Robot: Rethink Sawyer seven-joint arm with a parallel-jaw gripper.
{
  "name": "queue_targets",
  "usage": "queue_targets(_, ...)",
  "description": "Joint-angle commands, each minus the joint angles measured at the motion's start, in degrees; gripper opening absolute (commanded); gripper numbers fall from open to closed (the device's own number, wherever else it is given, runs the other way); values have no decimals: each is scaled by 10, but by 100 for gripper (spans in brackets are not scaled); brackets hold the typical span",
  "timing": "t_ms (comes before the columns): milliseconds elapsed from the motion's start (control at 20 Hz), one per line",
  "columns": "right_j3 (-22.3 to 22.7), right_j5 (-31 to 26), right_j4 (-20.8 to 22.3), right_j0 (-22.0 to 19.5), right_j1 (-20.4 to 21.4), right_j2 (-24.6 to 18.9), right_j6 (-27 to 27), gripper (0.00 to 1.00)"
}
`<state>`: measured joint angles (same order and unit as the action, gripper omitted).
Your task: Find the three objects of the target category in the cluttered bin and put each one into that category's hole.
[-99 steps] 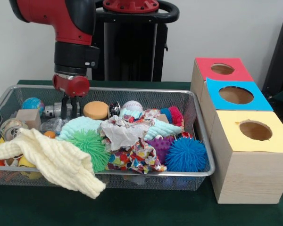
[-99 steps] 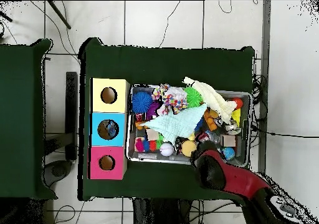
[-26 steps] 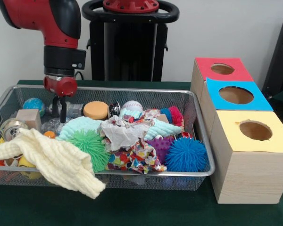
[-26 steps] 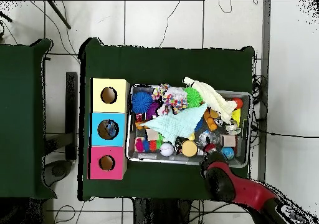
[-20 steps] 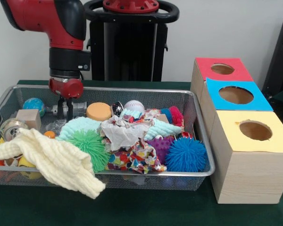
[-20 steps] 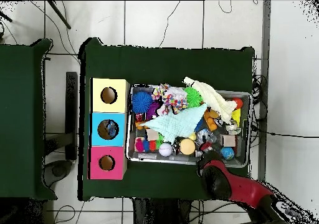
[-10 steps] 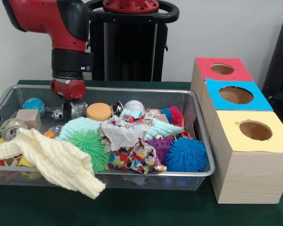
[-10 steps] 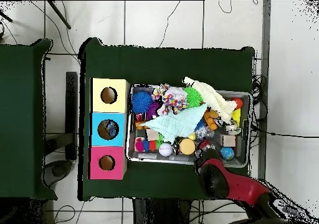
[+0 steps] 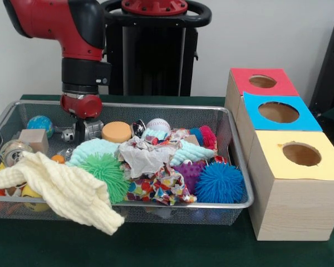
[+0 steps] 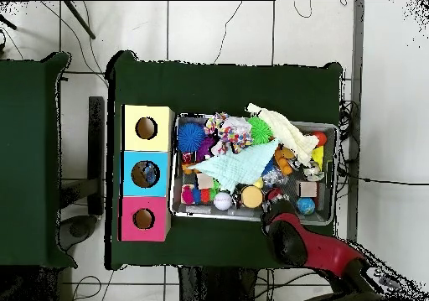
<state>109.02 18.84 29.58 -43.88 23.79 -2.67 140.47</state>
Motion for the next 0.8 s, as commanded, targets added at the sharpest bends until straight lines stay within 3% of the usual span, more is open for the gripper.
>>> queue_targets(50,-31,15,-11,5,-12,-42,58,0)
queue_targets(200,-24,2,-13,5,6,-42,57,0)
queue_targets(500,17,-45,-21,9,83,-44,58,0)
queue_targets(800,27,-64,-24,10,107,-45,57,0)
